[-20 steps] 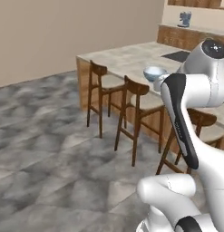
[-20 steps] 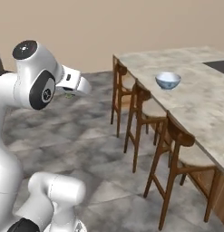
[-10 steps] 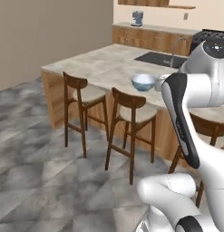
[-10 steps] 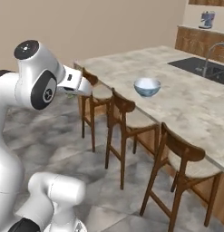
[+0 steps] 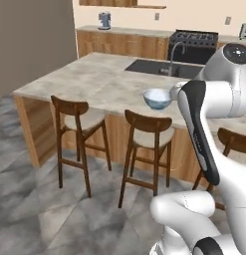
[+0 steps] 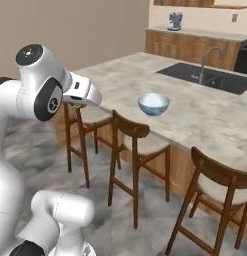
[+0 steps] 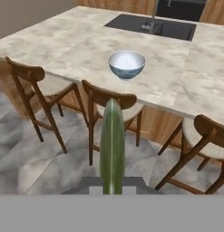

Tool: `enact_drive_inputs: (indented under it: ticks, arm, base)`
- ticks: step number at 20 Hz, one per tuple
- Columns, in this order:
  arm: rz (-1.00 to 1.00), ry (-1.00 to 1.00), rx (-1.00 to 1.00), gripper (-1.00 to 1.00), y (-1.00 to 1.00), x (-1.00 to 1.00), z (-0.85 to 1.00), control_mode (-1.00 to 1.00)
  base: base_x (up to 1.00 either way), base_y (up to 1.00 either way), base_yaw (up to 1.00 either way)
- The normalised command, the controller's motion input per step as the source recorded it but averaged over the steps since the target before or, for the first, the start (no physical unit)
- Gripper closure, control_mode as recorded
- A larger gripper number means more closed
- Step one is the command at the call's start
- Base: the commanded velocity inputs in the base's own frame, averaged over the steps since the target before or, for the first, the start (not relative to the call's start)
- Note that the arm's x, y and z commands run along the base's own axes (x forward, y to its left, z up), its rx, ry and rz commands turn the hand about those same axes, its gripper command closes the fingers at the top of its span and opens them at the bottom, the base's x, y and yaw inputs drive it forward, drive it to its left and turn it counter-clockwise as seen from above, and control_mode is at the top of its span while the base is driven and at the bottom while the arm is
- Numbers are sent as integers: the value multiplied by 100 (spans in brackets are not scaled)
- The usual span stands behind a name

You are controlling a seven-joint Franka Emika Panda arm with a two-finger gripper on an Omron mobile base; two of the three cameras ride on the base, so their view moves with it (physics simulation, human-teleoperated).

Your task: There is a bowl on the dining counter. Grab a lemon wedge from the fridge and place it in the bowl. Then get the liquor bottle and glass cup from the cabinet and place them next to the bowl.

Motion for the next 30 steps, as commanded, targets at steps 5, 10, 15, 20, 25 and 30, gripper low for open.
enact_drive_inputs:
  ticks: [5,10,15,20,25,30]
  arm:
    - [0,0,0,100,0,0,0,100]
    - [0,0,0,100,0,0,0,100]
    - [0,0,0,100,0,0,0,100]
    - [0,0,0,100,0,0,0,100]
    - [0,0,0,100,0,0,0,100]
    - [-11,9,0,100,29,48,-12,-100]
  base:
    - [83,78,-49]
    - [82,68,-48]
    - [88,45,-45]
    - [80,17,-41]
    - [87,16,-36]
    - [32,15,-11]
